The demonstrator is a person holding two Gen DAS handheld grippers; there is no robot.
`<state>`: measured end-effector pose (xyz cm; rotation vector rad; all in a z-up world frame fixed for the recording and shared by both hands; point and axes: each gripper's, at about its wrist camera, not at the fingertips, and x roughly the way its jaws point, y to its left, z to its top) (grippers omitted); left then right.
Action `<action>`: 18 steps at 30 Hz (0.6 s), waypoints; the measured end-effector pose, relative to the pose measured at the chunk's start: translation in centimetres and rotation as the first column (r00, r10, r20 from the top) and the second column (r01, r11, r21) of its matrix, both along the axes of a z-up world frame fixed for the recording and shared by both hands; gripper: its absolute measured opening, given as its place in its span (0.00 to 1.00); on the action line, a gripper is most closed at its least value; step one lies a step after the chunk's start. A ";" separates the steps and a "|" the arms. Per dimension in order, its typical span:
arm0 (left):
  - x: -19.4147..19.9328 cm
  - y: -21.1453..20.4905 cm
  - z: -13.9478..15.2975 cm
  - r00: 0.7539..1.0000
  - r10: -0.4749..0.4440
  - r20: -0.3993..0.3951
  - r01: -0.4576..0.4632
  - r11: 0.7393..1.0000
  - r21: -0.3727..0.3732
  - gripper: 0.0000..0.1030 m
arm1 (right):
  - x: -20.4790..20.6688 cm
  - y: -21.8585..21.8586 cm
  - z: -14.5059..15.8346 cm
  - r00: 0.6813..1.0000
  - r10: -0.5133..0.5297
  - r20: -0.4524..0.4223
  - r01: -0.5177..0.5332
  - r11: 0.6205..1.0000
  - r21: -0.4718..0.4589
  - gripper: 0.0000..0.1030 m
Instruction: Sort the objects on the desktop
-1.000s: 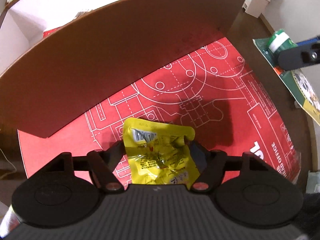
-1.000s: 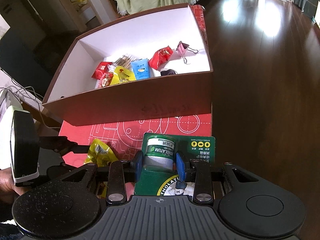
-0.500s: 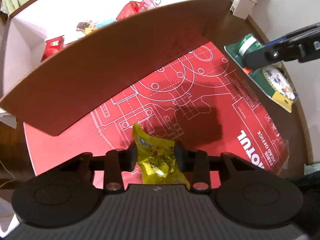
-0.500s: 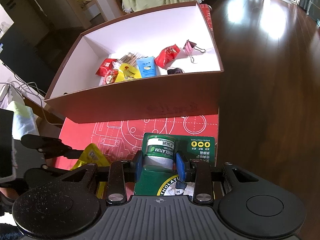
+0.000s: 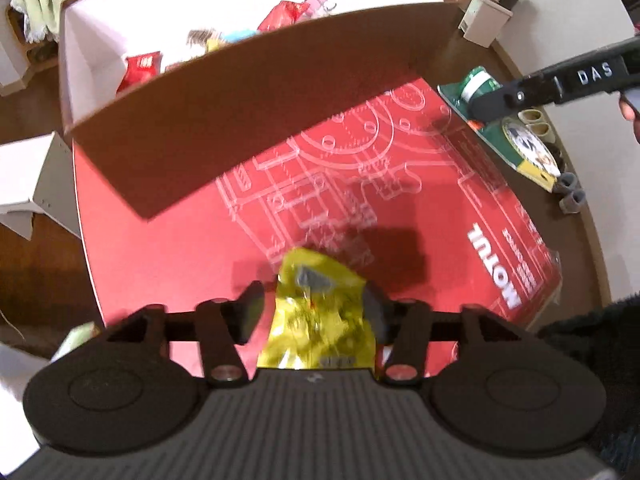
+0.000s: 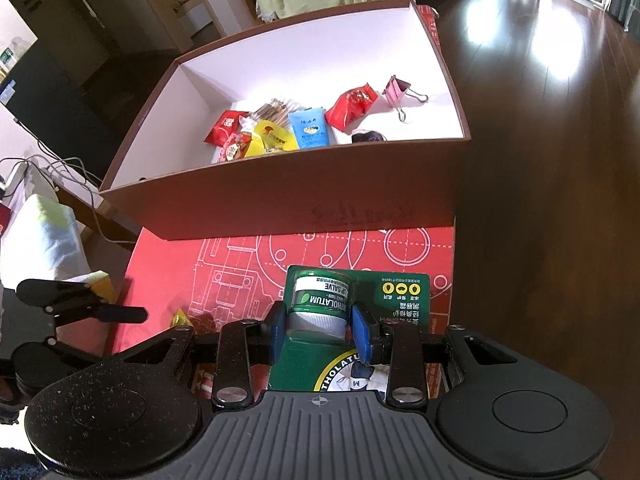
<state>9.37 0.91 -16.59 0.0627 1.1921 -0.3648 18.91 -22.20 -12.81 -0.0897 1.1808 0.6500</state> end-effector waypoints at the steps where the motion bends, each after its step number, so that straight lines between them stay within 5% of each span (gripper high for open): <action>1: -0.1 0.1 -0.2 1.000 -0.003 -0.001 0.003 1.000 0.001 0.58 | 0.0 0.0 -0.1 1.000 0.000 -0.004 0.000 1.000 0.000 0.33; 9: -0.5 -2.0 -3.6 0.997 -0.070 -0.012 0.070 0.995 0.076 0.61 | -0.2 -0.2 -0.1 1.000 -0.005 -0.009 0.005 1.000 -0.001 0.33; 11: -0.8 -2.8 -3.9 0.995 -0.088 0.039 0.084 0.990 0.111 0.65 | -0.3 -0.4 -0.1 1.000 -0.010 -0.010 0.010 1.000 -0.004 0.33; 18: -0.6 -4.0 -3.2 0.985 -0.153 0.081 0.141 0.980 0.139 0.44 | -0.4 -0.6 -0.5 1.000 -0.014 -0.024 0.014 1.000 -0.008 0.33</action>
